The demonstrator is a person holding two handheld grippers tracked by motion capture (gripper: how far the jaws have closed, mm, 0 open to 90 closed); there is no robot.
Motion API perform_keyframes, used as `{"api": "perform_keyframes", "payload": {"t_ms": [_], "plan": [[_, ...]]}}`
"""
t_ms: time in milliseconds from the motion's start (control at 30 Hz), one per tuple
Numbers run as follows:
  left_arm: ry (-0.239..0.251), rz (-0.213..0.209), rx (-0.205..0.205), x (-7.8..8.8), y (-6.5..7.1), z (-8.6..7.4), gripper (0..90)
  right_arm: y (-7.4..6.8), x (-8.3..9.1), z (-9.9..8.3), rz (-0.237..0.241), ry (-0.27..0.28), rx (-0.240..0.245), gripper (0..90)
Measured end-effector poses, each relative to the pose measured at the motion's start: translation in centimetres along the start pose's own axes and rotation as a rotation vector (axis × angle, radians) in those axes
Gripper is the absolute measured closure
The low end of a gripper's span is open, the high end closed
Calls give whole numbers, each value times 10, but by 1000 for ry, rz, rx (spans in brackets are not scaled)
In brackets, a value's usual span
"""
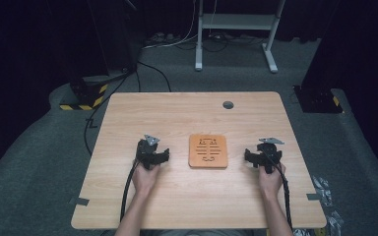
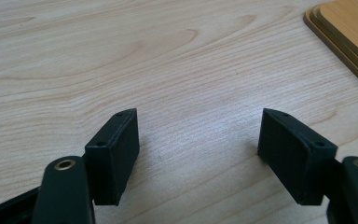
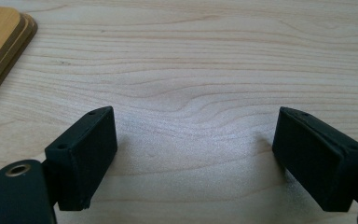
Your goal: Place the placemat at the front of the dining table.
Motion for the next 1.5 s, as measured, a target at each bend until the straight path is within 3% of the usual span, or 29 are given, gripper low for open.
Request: {"api": "perform_keyframes", "payload": {"t_ms": [1500], "plan": [[1, -8, -9, 1, 5, -1, 291, -6, 2, -2, 26, -3, 19, 136]]}}
Point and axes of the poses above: each handheld gripper's, and its own axes: x roughly backward along the jaws, z roughly out of its top, y roughly to its right, the point moved 10 cm from there along -x, roughly forward along the jaws, and after that the axes turned 3 degrees about -x, right-handed, at the moved point
